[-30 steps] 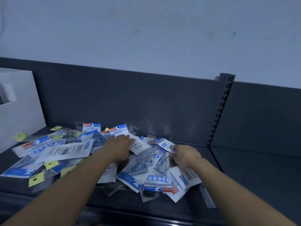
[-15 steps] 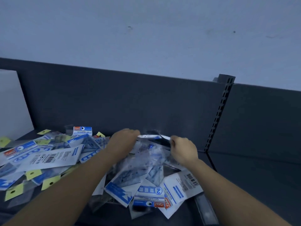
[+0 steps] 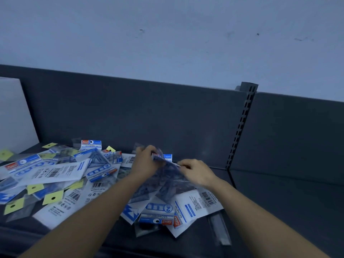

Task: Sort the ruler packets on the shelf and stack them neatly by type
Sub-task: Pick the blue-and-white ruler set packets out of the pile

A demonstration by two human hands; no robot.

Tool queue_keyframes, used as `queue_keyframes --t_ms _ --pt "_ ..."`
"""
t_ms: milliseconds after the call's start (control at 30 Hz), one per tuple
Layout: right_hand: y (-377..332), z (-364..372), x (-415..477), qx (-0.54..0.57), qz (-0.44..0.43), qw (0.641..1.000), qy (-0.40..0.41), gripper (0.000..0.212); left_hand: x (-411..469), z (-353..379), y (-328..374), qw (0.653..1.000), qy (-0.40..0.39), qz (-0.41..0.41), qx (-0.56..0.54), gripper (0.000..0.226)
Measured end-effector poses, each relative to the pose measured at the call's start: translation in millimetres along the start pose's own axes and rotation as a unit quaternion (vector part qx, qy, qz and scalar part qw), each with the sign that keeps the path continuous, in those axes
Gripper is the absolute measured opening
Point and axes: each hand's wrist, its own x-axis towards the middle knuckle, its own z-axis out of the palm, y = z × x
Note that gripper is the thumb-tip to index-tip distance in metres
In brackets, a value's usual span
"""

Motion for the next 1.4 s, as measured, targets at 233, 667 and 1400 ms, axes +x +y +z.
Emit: queue_keyframes --t_ms 233,667,1400 --pt "12.8 6.7 -7.9 -0.087 -0.010 0.996 0.011 0.046 -11.0 -3.0 25.8 0.915 -0.029 -0.245 -0.320 0.021" --pt "15.8 -9.1 -20.1 0.099 0.007 0.993 0.071 0.019 -6.0 7.1 25.3 0.931 0.009 -0.254 -0.261 0.030" --pt "47.7 -37.5 -43.5 -0.070 0.158 0.981 -0.084 0.066 -19.0 -14.6 24.5 0.971 -0.046 -0.227 -0.053 0.024"
